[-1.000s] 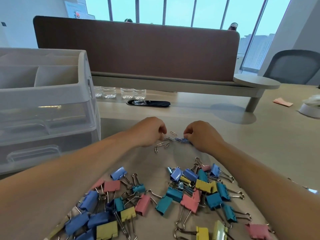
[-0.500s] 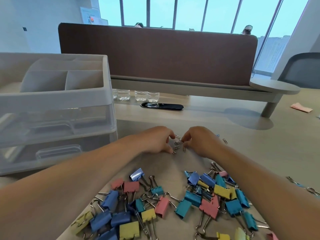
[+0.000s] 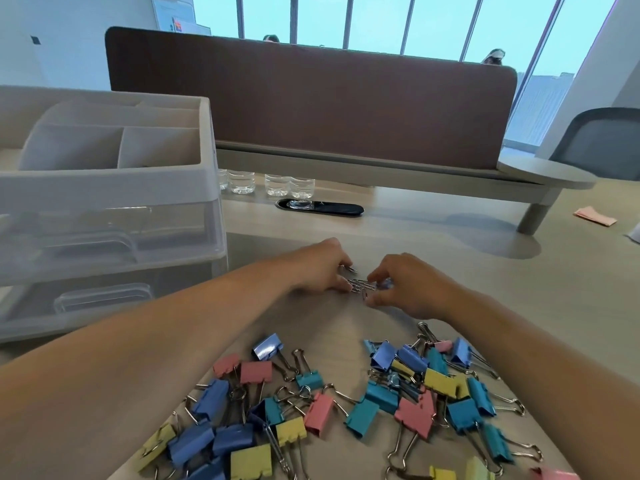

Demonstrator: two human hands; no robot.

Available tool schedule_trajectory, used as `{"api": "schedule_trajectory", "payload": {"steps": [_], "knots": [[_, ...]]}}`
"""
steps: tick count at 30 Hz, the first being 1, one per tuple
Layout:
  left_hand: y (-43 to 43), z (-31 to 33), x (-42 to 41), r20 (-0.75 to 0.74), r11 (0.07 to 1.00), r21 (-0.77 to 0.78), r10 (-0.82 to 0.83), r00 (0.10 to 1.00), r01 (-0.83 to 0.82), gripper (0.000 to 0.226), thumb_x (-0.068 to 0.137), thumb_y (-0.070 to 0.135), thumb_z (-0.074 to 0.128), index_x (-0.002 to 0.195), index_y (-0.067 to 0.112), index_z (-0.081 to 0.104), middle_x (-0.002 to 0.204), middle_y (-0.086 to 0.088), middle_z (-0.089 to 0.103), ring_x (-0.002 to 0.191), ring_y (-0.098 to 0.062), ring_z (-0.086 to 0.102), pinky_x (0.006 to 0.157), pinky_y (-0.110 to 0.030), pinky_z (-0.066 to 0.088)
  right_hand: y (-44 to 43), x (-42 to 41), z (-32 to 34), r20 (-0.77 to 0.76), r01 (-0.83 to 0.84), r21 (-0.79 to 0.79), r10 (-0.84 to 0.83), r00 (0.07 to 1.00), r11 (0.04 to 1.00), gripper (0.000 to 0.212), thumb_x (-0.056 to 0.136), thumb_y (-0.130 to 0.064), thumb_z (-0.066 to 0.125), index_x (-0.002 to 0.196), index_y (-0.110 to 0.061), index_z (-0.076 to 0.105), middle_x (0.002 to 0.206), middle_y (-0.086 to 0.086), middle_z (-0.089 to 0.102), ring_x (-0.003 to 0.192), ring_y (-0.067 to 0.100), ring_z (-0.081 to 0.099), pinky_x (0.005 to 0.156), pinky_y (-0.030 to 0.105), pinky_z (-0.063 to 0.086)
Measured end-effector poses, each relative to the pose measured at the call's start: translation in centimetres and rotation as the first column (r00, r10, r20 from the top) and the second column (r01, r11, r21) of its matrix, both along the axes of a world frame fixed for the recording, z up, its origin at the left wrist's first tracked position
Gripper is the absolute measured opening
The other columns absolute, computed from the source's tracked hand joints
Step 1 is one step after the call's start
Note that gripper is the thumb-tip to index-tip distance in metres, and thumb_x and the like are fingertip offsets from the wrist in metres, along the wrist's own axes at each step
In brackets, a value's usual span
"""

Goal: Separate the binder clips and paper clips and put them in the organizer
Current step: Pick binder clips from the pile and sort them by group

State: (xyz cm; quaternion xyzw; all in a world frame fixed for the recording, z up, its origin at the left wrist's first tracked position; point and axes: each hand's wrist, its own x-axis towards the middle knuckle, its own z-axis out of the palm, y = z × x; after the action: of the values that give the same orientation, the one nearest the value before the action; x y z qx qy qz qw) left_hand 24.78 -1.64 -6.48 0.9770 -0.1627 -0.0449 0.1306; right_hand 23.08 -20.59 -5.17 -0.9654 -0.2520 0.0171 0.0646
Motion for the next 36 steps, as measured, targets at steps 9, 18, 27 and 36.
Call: {"api": "schedule_trajectory", "payload": {"steps": [9,18,27,36], "knots": [[-1.0,-0.3,-0.8,0.074,0.995,-0.103,-0.001,0.997,0.008,0.03,0.086,0.028,0.071,0.113,0.016,0.066,0.106,0.0,0.061,0.093,-0.016,0.056,0.073,-0.025,0.039,0.7,-0.3,-0.1,0.065,0.018,0.023,-0.019,0.998,1.0,0.033,0.091,-0.041,0.064,0.119,-0.024,0.068,0.113,-0.005,0.065,0.107,0.014,0.05,0.086,0.029,0.042],[-1.4,-0.3,-1.4,0.059,0.989,-0.145,0.041,0.997,-0.032,0.016,0.089,0.021,0.067,0.103,0.014,0.07,0.105,-0.005,0.066,0.095,-0.021,0.06,0.08,-0.029,0.047,1.4,-0.5,0.1,0.02,0.039,0.039,-0.039,0.999,0.998,0.023,0.093,-0.027,0.063,0.114,-0.023,0.071,0.112,-0.002,0.069,0.103,0.016,0.059,0.093,0.032,0.048],[-1.5,-0.1,-1.4,0.036,0.988,-0.153,0.013,0.999,-0.007,0.029,0.087,0.024,0.07,0.115,0.019,0.065,0.097,0.001,0.058,0.088,-0.017,0.054,0.071,-0.026,0.037,1.4,-0.3,-0.2,0.02,0.045,0.051,-0.046,0.999,0.998,0.022,0.092,-0.028,0.064,0.113,-0.023,0.07,0.108,-0.002,0.069,0.099,0.015,0.06,0.09,0.031,0.049],[-1.8,-0.5,-1.5,0.017,0.976,-0.199,0.09,0.996,-0.085,0.015,0.088,0.02,0.068,0.101,0.013,0.071,0.104,-0.006,0.069,0.094,-0.022,0.063,0.083,-0.033,0.05,1.9,-0.1,-0.3,0.01,0.08,0.045,-0.08,0.997,0.996,0.018,0.094,-0.027,0.062,0.108,-0.02,0.072,0.107,-0.001,0.069,0.098,0.016,0.059,0.089,0.031,0.049]]}}
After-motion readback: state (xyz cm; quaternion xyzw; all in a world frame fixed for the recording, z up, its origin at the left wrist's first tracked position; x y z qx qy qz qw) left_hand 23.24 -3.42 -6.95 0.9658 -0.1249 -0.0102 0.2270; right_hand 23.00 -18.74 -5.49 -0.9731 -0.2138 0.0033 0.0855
